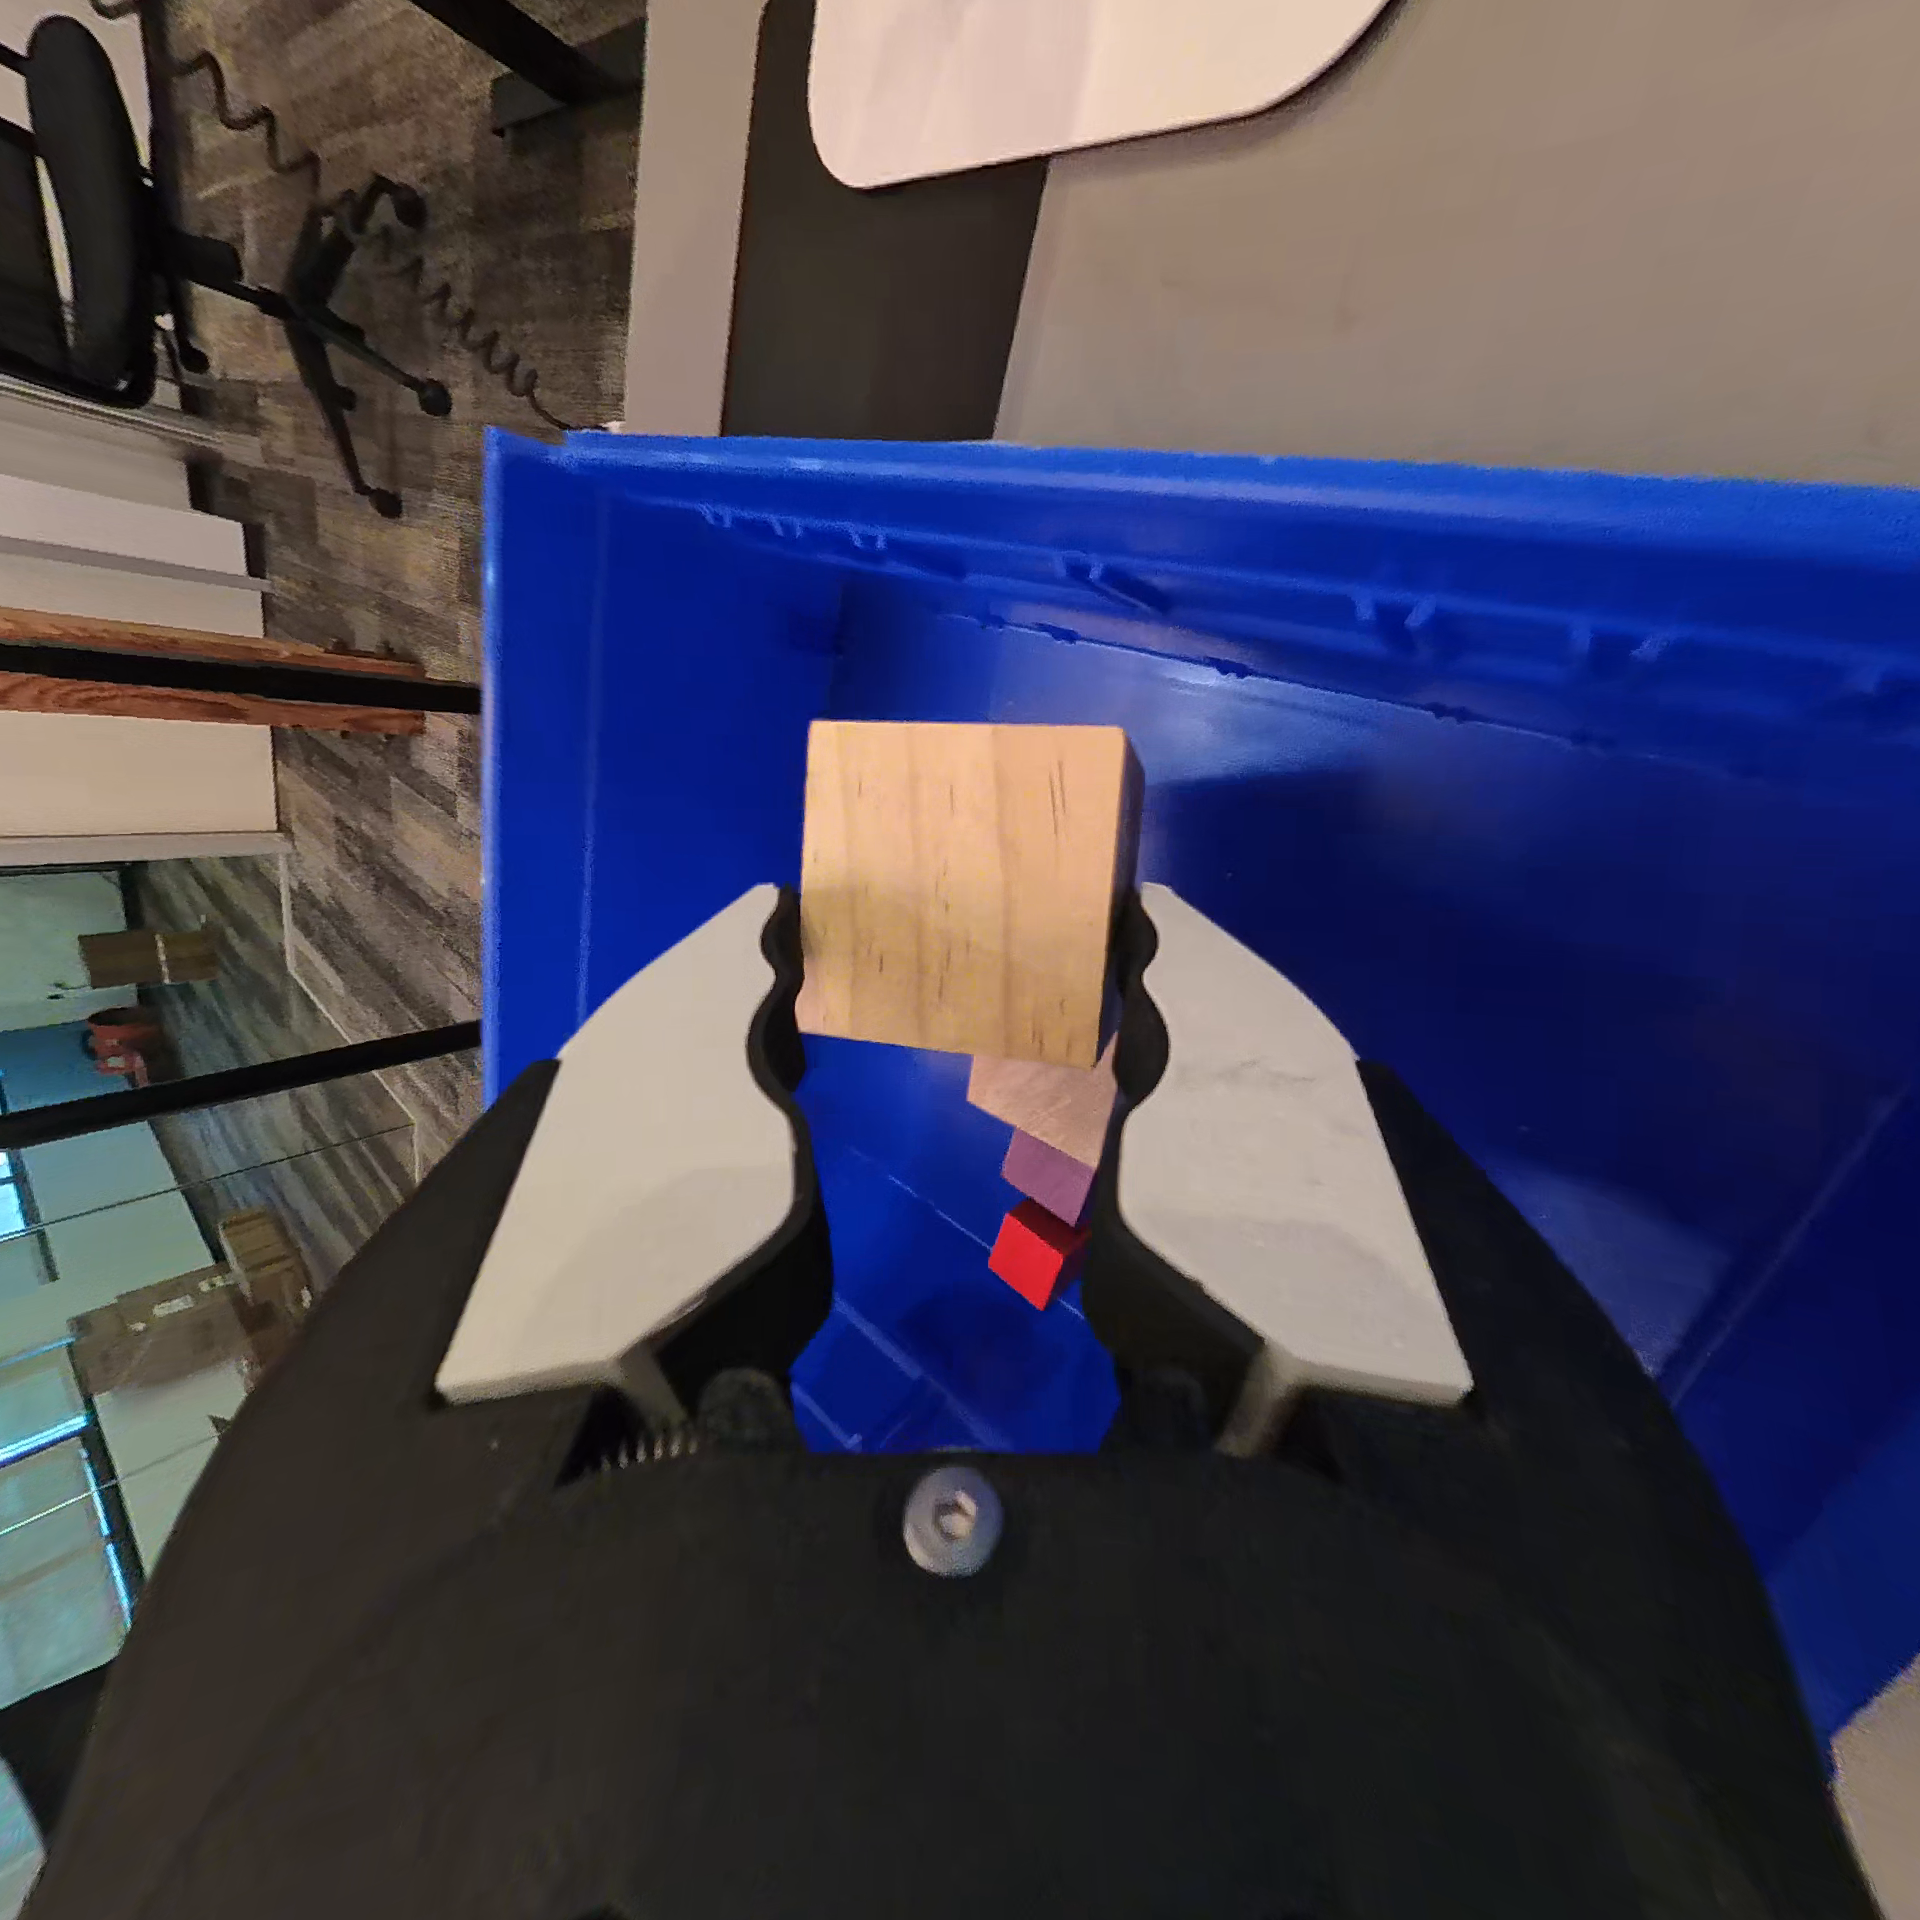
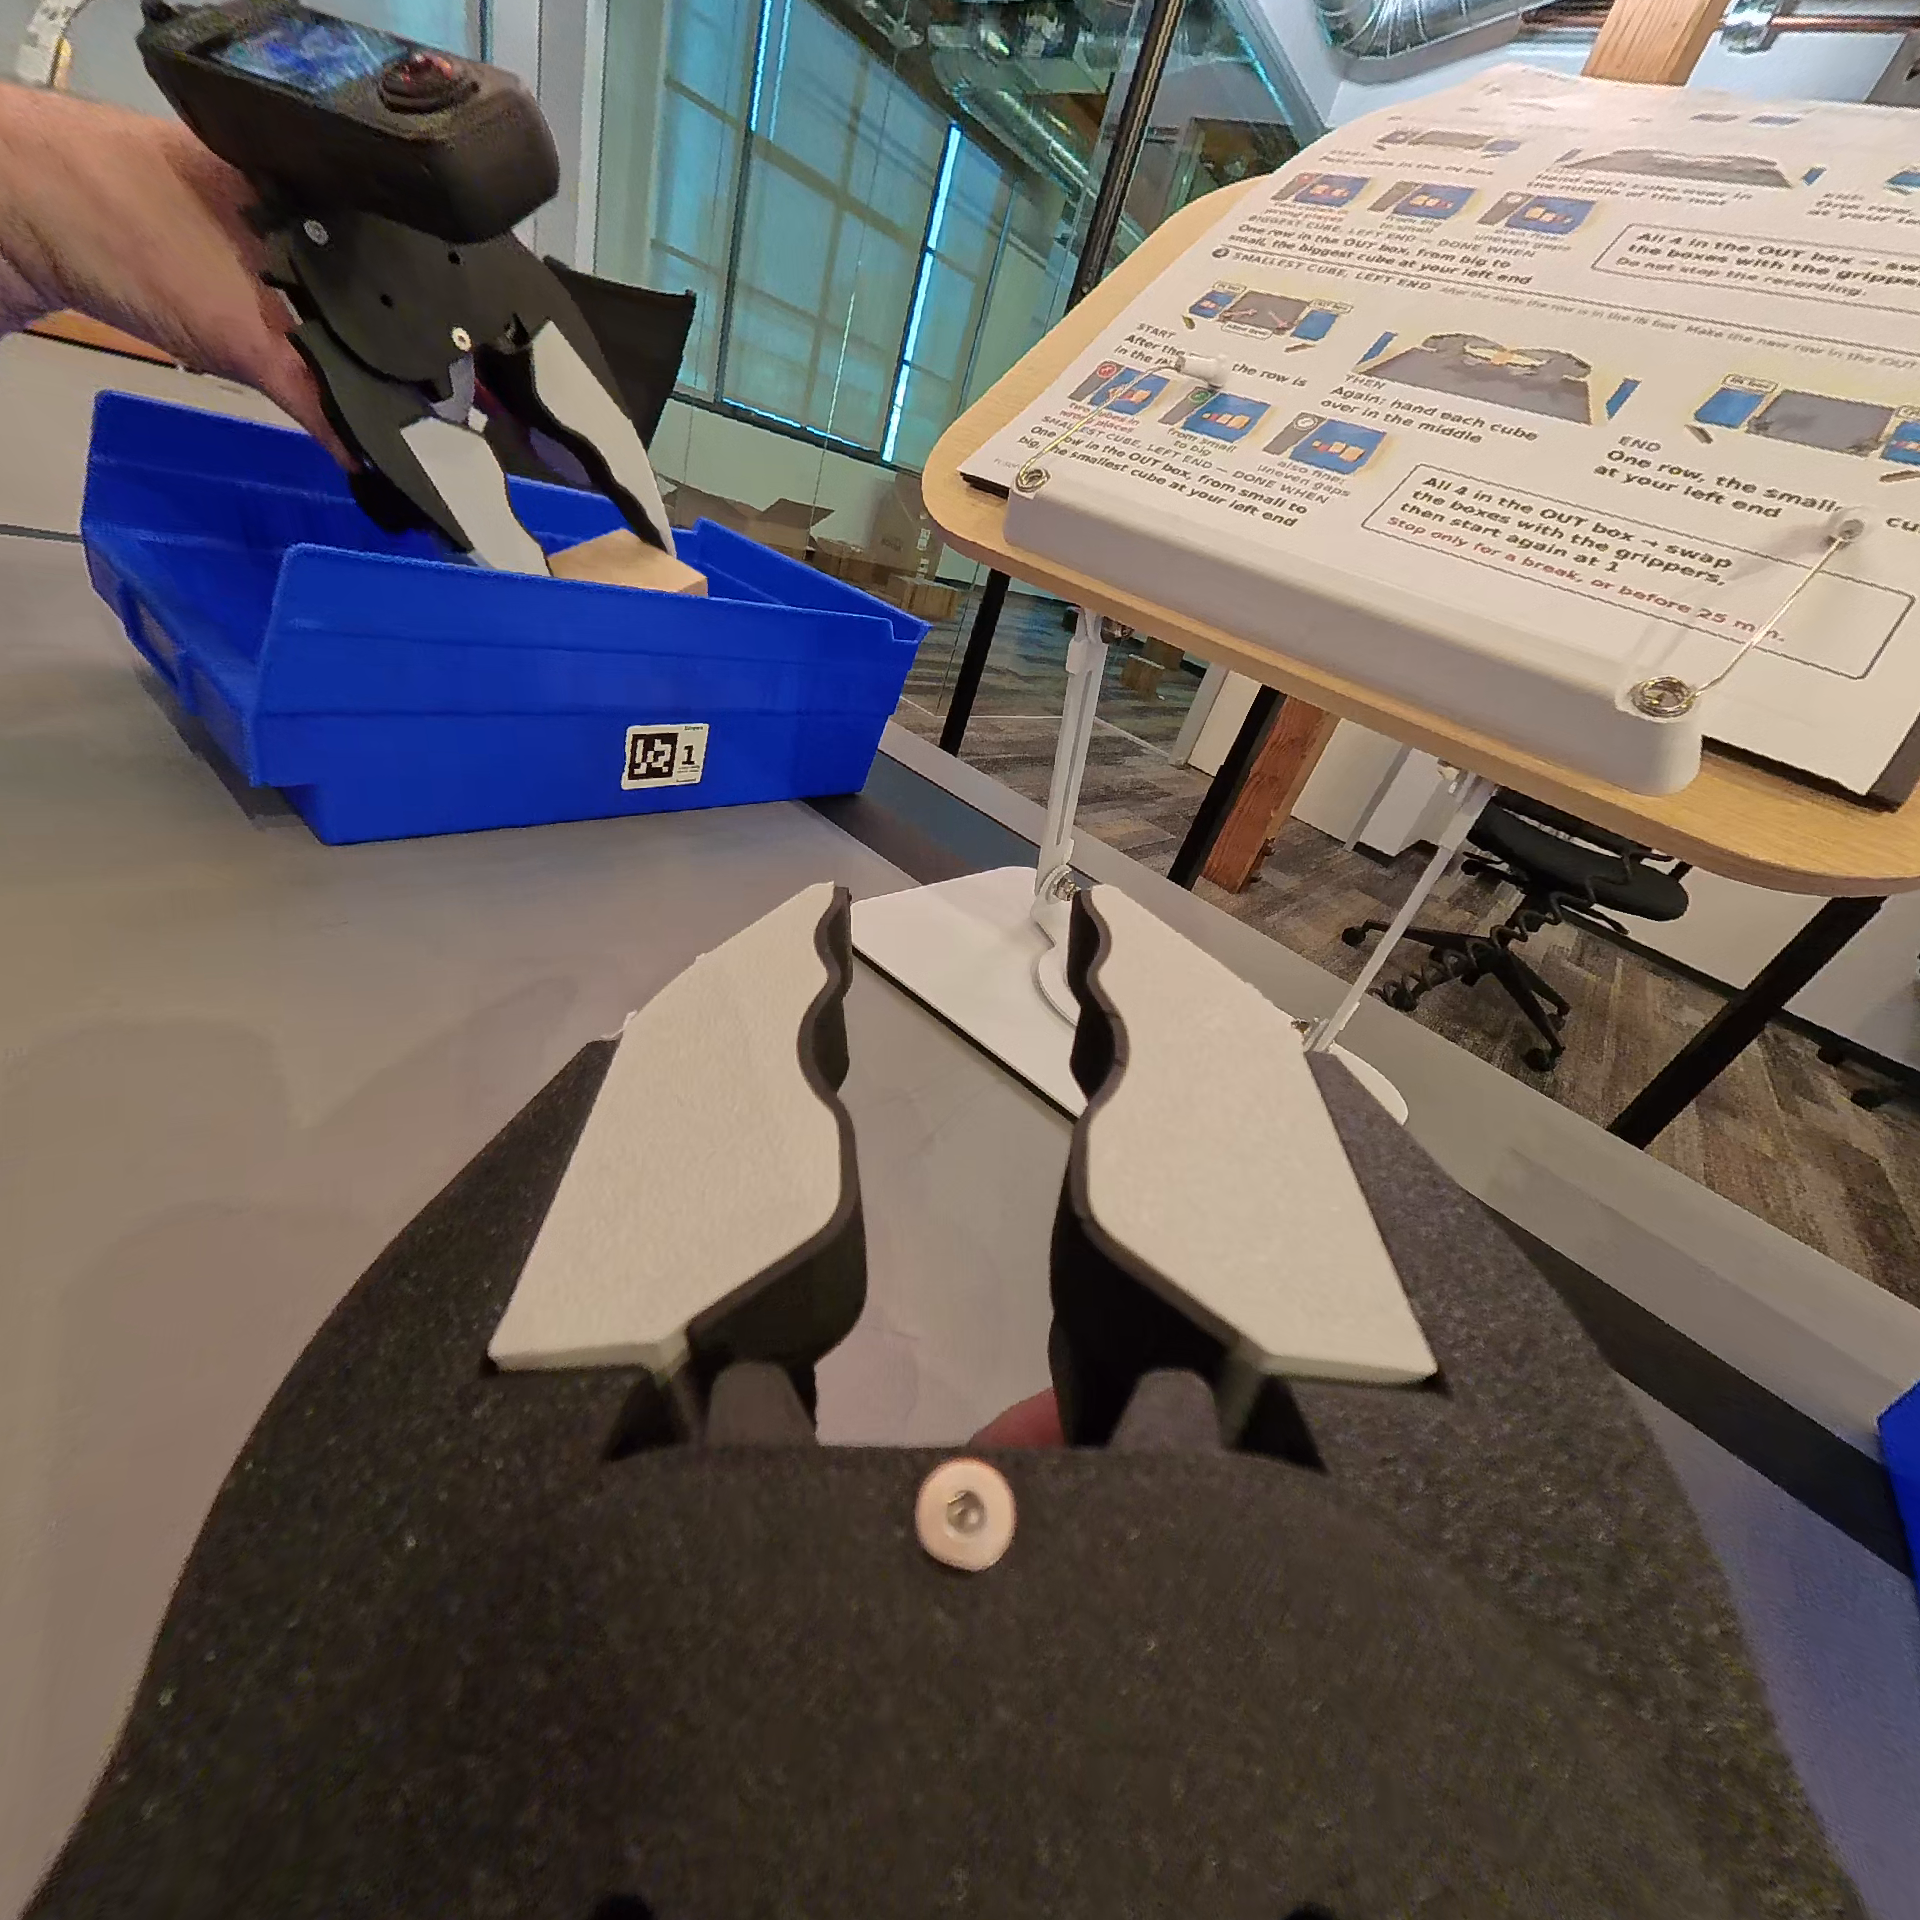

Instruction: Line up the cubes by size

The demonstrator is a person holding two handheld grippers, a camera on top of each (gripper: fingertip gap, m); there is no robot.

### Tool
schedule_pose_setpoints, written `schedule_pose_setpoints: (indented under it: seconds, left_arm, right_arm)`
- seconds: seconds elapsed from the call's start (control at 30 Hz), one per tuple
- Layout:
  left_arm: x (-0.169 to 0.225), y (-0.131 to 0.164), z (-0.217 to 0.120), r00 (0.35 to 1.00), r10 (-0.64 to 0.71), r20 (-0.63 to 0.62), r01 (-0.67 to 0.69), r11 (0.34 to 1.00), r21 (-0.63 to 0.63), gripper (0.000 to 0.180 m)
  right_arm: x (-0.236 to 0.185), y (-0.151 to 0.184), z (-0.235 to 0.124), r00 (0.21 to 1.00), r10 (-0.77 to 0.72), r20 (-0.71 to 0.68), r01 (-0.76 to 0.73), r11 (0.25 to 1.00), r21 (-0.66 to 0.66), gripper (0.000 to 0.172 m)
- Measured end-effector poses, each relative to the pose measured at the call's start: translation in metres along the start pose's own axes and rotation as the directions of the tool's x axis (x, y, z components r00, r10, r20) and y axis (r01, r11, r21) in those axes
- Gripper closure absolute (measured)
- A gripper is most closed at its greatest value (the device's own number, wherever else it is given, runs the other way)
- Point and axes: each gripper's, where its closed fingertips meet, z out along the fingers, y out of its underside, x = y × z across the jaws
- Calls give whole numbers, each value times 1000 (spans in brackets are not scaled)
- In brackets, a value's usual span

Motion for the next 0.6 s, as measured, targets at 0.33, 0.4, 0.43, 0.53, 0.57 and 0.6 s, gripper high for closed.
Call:
schedule_pose_setpoints:
  seconds: [0.33,0.4,0.43,0.53,0.57,0.6]
  left_arm:
    - [-14,-8,-21,997,-4,71,0,999,48,123]
    - [-18,-12,-29,996,-6,92,-1,997,74,123]
    - [-20,-15,-33,995,-8,101,-1,996,86,123]
    - [-25,-21,-45,991,-5,132,-9,994,111,123]
    - [-26,-23,-49,990,-5,141,-12,993,119,123]
    - [-27,-26,-54,988,-3,152,-17,991,129,123]
  right_arm:
    - [0,0,0,1000,-1,1,1,1000,-1,132]
    - [0,0,0,1000,-2,0,2,1000,-1,132]
    - [0,0,0,1000,-2,0,2,1000,-1,132]
    - [0,0,0,1000,-3,0,3,1000,-1,132]
    - [-1,0,0,1000,-4,0,4,1000,-1,132]
    - [-1,0,0,1000,-6,0,6,1000,0,132]
